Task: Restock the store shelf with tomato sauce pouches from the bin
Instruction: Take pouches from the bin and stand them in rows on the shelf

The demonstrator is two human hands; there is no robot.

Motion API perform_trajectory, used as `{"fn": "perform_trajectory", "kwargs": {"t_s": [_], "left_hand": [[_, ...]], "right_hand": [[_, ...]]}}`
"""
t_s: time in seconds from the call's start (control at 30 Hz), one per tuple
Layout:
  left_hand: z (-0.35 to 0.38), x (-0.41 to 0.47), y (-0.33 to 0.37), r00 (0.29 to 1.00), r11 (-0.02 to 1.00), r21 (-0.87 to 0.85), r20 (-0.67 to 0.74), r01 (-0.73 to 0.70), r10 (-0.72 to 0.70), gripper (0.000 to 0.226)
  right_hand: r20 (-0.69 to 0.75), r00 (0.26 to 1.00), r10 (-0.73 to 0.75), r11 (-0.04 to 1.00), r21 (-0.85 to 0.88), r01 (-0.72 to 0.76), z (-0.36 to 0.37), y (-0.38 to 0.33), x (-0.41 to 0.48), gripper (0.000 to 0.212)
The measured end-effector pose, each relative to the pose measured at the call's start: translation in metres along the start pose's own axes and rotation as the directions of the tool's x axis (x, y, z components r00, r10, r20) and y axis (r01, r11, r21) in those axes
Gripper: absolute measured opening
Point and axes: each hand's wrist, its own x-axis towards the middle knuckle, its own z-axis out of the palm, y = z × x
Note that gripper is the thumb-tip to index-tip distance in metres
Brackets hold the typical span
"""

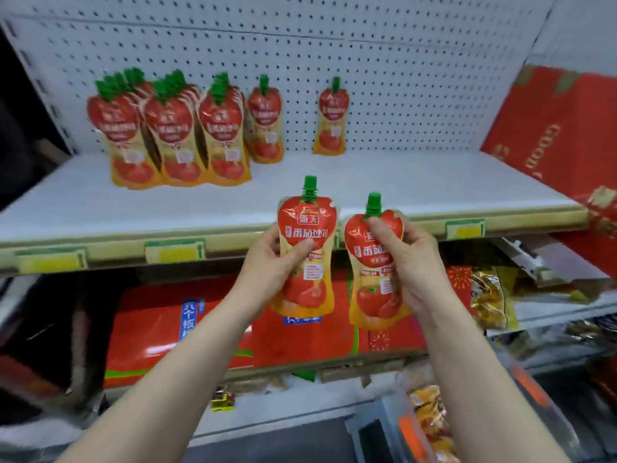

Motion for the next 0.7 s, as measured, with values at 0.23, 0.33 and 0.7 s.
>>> {"fn": "perform_trajectory", "kwargs": {"t_s": [0.23, 0.33, 0.7], "left_hand": [[-0.062, 0.040, 0.043, 0.962, 0.986, -0.070, -0.241, -0.150, 0.130, 0.020], [-0.084, 0.062, 0.050, 0.928, 0.983, -0.060, -0.343, -0.174, 0.143, 0.022], [-0.101, 0.136, 0.049, 0.885, 0.988, -0.076, -0.458, -0.136, 0.086, 0.029]], "right_hand": [[0.131, 0.988, -0.081, 0.995, 0.070, 0.072, 0.074, -0.057, 0.075, 0.010], [0.188, 0.979, -0.076, 0.997, 0.015, 0.075, 0.099, -0.068, 0.120, 0.008], [0.257, 0.963, 0.085, 0.990, -0.129, -0.053, 0.170, -0.044, 0.268, 0.015]]}}
